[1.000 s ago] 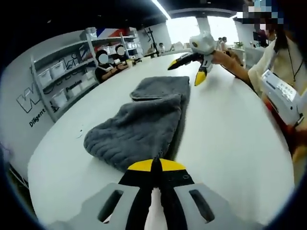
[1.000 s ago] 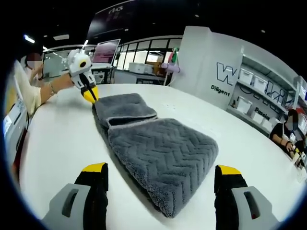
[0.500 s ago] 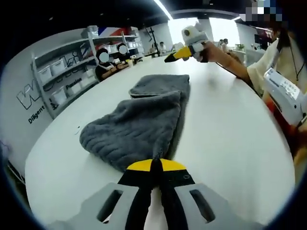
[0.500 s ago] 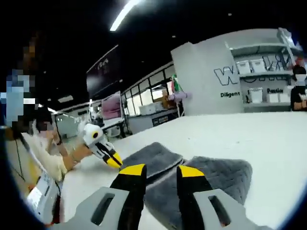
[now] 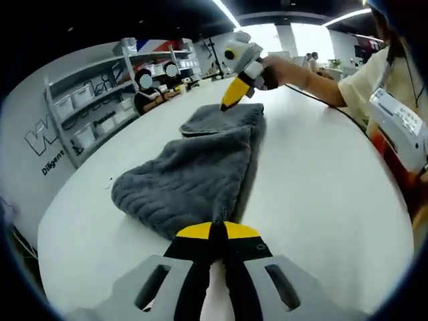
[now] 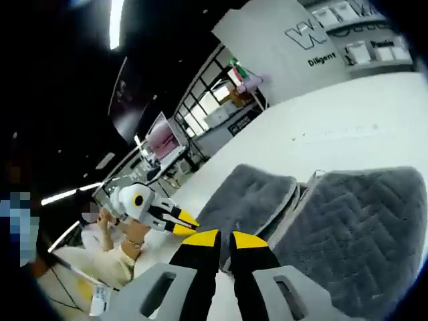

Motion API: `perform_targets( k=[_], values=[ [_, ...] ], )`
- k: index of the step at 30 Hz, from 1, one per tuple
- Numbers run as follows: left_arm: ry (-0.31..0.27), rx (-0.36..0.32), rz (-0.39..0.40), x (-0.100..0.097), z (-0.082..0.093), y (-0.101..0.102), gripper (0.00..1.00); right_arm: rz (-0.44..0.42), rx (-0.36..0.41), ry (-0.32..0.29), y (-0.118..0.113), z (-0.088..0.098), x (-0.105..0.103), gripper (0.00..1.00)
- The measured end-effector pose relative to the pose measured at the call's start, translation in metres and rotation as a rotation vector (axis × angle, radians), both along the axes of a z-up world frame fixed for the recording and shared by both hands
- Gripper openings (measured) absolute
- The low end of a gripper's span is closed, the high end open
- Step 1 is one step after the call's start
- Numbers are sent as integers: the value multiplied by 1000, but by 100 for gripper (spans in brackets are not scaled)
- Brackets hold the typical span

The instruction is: Fold the towel on the table until its edges align and the towel forms a compact rectangular stack.

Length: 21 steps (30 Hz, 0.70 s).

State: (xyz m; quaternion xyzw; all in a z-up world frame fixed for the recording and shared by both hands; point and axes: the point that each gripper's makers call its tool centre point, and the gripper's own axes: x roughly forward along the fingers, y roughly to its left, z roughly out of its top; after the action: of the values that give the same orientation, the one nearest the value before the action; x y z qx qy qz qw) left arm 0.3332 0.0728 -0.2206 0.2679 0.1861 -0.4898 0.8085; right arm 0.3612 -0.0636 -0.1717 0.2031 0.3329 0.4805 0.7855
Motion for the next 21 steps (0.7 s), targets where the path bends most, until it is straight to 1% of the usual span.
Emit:
perform_targets(
  k=[1,3,6,7,10,11,17,19,21],
  values=[
    [-1,0,1,0,0,0,4,4,-8,23,2,-5,2,3],
    [-2,0,1,0,0,0,4,5,-32,36,3,-13,8,3],
    [-4,2,2,-1,0,0,4,6,-56,64,7,-26,8,3],
    [-5,3,2,-1,0,0,4,7,-57,81,7,-29,8,3],
    [-5,4,1,-2,0,0,4,7,-71,101,9,-36,7,2],
    [-5,4,1,-2,0,0,4,7,-75,102,9,-37,8,0],
    [-5,6,2,-3,0,-1,5,13,-85,127,11,-42,8,0],
    [-5,6,1,-4,0,-1,5,11,-101,129,7,-42,4,0],
    [-7,7,1,-4,0,-1,5,3,-110,137,0,-40,9,0]
  ],
)
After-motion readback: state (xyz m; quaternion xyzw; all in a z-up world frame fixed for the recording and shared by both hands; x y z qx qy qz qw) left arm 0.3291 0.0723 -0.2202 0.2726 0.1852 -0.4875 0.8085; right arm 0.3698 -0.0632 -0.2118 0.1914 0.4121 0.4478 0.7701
